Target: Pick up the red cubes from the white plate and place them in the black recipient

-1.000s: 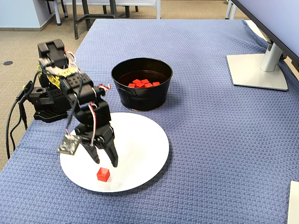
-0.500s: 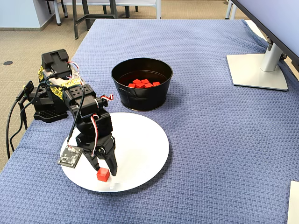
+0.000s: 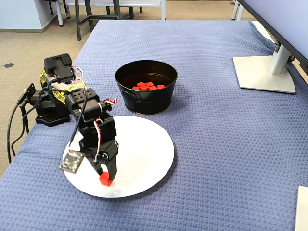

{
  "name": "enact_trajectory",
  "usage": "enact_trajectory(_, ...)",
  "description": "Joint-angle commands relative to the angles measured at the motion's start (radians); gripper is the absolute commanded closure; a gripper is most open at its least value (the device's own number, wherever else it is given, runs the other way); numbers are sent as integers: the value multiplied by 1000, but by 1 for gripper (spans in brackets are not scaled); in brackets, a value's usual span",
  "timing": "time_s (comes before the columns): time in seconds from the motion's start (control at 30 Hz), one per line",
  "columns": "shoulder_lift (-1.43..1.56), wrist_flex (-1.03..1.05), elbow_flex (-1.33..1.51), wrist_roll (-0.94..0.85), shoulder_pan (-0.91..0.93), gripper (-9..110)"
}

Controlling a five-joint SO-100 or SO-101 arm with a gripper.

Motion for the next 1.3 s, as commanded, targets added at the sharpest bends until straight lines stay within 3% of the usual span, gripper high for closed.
enact_trajectory(0.0,207,23,-23,97,-8,102)
enact_trajectory(0.3,632,236,18,322,-285,102)
enact_trajectory(0.67,1103,3,555,575,-854,102)
enact_trajectory(0.73,1140,-43,629,569,-951,93)
enact_trajectory(0.8,1170,-75,692,526,-1042,76)
enact_trajectory(0.87,1204,-98,749,474,-1106,69)
enact_trajectory(1.03,1200,-40,664,491,-962,68)
enact_trajectory(1.27,1178,-23,736,348,-630,79)
